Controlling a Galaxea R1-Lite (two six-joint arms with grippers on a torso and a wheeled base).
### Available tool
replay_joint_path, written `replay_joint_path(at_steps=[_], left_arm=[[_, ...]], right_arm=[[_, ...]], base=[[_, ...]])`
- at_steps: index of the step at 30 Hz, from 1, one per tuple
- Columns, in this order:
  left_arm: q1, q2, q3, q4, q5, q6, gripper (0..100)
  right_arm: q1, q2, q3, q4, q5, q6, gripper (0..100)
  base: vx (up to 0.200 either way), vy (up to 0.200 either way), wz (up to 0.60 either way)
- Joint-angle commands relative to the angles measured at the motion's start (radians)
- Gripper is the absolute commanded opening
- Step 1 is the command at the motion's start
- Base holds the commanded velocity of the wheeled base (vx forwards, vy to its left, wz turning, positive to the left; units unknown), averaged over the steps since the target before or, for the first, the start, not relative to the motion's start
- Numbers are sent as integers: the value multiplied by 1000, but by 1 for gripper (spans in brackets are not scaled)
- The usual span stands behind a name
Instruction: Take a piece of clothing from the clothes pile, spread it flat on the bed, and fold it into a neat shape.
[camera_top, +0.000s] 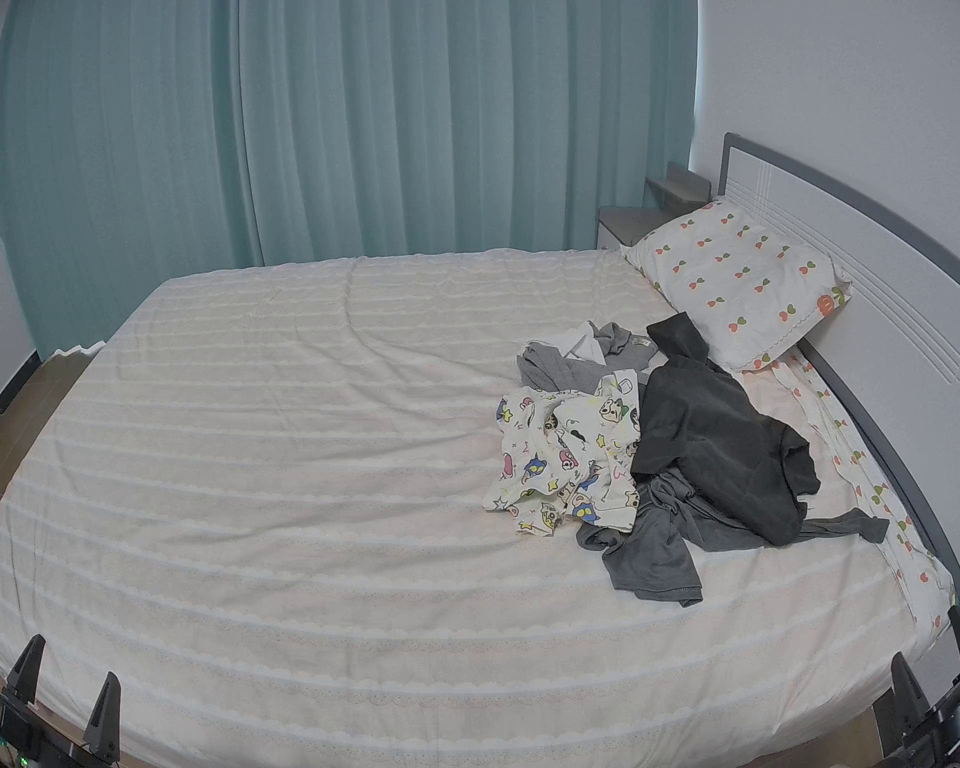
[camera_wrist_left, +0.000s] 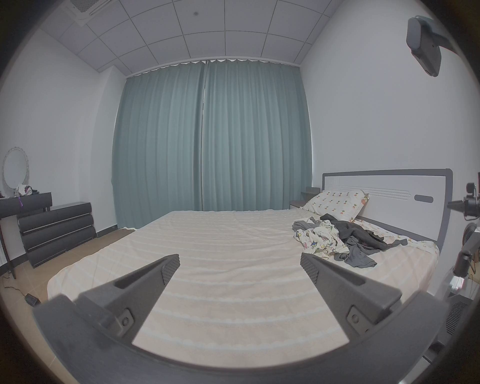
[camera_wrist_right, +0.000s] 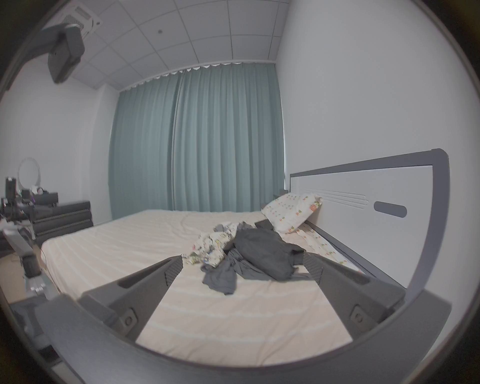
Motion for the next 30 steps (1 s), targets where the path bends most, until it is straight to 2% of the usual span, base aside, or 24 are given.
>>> replay_joint_path(at_steps=[1,3,5,7,8,10,13,14,16,19,22,25,30], left_arm=[[0,-18,18,0,0,-1,100],[0,-18,18,0,0,-1,100],[0,-18,18,0,0,-1,100],[0,-18,18,0,0,-1,100],[0,-18,18,0,0,-1,100],[0,-18,18,0,0,-1,100],[0,-18,18,0,0,-1,100],[0,-18,18,0,0,1,100],[0,-18,18,0,0,1,100],[0,-18,18,0,0,-1,100],[0,-18,18,0,0,-1,100],[0,-18,18,0,0,-1,100],[0,-18,18,0,0,-1,100]], right_arm=[[33,315,-454,32,215,197,100],[42,408,-434,67,270,225,100],[57,519,-391,47,294,305,100],[59,535,-388,43,297,317,100],[110,706,-379,-29,330,400,100],[150,874,-388,-112,331,450,100],[163,1046,-390,-227,330,496,100],[173,1192,-390,-341,328,532,100],[185,1313,-398,-411,328,556,100],[211,1548,-448,-563,291,618,100],[237,1753,-522,-666,216,688,100],[251,1907,-606,-726,146,704,100],[251,2083,-749,-738,84,707,100]], base=[[0,0,0],[0,0,0],[0,0,0],[0,0,0],[0,0,0],[0,0,0],[0,0,0],[0,0,0],[0,0,0],[0,0,0],[0,0,0],[0,0,0],[0,0,0]])
